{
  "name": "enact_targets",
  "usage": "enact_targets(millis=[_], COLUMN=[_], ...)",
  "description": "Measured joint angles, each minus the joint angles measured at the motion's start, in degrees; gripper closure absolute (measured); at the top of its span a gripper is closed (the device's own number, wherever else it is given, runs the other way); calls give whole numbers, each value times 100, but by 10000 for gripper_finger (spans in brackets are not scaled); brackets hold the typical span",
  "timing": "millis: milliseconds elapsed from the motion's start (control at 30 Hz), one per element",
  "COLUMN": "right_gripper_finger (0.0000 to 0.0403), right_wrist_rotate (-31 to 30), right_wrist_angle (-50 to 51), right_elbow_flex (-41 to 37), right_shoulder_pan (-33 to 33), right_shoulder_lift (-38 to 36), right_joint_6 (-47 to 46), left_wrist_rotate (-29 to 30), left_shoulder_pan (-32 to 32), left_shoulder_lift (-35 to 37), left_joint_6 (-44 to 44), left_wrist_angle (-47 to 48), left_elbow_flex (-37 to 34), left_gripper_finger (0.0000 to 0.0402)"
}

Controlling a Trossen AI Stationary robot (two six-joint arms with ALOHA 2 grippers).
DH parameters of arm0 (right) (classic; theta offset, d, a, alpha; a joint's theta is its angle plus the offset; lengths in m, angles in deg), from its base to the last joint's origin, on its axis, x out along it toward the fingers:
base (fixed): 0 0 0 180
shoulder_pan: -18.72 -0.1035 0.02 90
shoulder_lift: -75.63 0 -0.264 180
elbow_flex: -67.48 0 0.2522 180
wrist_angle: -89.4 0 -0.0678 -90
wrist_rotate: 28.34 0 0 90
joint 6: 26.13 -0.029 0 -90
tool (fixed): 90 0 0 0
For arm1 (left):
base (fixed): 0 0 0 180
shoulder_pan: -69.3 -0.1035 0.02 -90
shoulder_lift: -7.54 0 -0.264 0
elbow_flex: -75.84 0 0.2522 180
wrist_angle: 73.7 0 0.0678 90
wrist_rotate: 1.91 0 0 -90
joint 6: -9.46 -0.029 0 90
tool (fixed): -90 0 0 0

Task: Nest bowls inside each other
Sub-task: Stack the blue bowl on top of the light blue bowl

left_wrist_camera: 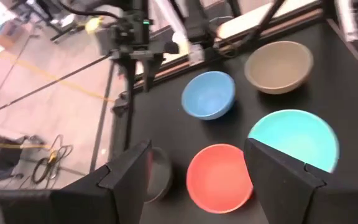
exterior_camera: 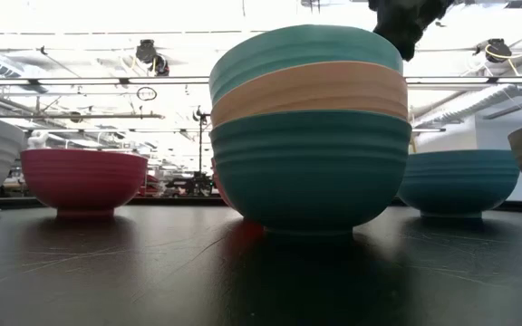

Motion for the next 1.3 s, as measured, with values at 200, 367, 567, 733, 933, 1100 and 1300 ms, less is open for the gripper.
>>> enact_targets(millis=[200,367,567,733,933,1100,1300], right_gripper_finger=[188,188,188,188,188,188,188], right_wrist_rotate=[571,1015,1452,1481,1086,830,881], right_wrist_angle=[657,1266,1492,1517,1952,2186,1932], right_elbow_flex=[0,0,0,0,0,-2,-2], right_shoulder_pan=[462,455,135,-306,-757,-1050,-1321], right_shoulder_lift=[299,481,429,478,663,978,1271], right_joint_6=[179,54,-236,-606,-791,-813,-805], left_wrist_rotate=[13,-133,-133,-158,-461,-555,-546], left_shoulder_pan=[-216,-266,-321,-399,-397,-388,-386], left_shoulder_lift=[459,807,992,1265,1580,1570,1504], left_joint_6=[-23,-27,-159,-238,-256,-227,-305], left_wrist_angle=[87,-16,55,-148,-761,-906,-950], left_elbow_flex=[0,0,0,0,0,0,0], left_gripper_finger=[144,144,144,144,144,144,144])
